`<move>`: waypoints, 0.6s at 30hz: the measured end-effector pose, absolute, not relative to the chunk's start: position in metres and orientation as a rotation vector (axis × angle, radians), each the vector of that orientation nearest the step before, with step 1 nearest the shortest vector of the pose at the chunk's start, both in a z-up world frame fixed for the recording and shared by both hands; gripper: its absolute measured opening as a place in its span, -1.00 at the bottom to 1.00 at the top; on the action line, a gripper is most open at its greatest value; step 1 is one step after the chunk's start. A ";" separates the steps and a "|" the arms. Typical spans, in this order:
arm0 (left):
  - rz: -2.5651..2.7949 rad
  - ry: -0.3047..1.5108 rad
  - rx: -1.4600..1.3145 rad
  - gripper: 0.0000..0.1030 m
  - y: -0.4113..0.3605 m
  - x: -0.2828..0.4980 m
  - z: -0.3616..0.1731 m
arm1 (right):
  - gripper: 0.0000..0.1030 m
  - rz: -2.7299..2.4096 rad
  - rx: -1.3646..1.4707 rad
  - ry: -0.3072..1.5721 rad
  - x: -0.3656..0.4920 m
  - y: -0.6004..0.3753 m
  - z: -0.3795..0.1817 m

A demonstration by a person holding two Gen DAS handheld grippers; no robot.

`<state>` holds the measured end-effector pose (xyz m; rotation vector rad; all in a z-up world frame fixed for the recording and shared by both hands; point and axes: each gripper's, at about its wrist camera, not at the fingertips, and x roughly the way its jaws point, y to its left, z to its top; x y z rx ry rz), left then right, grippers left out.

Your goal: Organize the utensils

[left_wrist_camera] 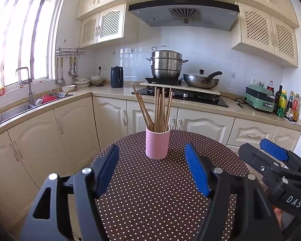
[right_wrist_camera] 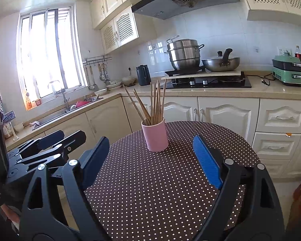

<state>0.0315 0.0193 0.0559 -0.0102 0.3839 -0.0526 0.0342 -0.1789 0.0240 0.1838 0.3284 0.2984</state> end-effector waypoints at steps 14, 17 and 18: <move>-0.058 0.390 -0.013 0.34 0.015 0.032 0.054 | 0.64 0.301 0.198 0.334 0.032 -0.179 0.024; -0.057 0.396 -0.009 0.34 0.014 0.033 0.053 | 0.64 0.300 0.201 0.337 0.032 -0.178 0.024; -0.058 0.398 -0.009 0.34 0.014 0.033 0.053 | 0.64 0.302 0.202 0.340 0.032 -0.178 0.023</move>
